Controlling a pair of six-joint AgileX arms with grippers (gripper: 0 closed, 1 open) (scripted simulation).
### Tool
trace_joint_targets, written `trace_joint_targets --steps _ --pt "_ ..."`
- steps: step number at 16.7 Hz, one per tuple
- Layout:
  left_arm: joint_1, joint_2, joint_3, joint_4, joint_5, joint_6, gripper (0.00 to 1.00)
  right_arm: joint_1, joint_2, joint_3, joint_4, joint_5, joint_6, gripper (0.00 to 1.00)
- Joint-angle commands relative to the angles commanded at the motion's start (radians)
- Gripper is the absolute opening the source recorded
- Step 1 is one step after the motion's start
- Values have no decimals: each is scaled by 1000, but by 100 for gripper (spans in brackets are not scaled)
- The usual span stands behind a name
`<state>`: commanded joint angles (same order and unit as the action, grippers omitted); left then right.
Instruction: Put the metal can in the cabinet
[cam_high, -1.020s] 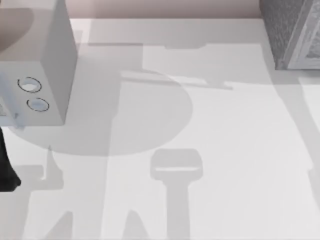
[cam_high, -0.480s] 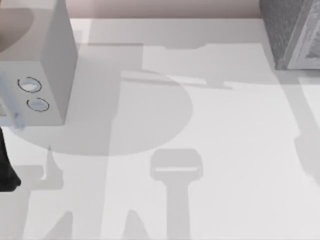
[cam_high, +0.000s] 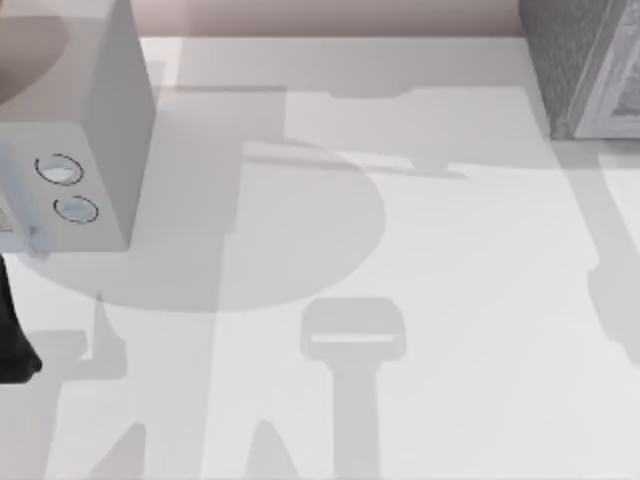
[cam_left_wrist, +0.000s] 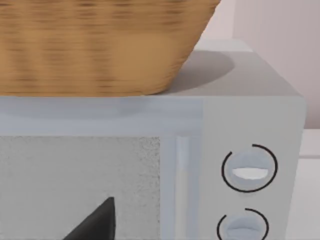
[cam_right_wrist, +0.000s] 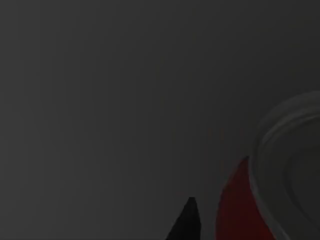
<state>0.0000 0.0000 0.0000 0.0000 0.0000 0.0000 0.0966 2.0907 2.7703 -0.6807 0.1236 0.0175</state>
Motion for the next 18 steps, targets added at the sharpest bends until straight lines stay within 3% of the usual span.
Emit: trace_joint_targets --steps 12,18 --pt "0 0 0 0 0 0 100 0 0 0 0 0 0 98" --pt "0 0 0 0 0 0 100 0 0 0 0 0 0 100"
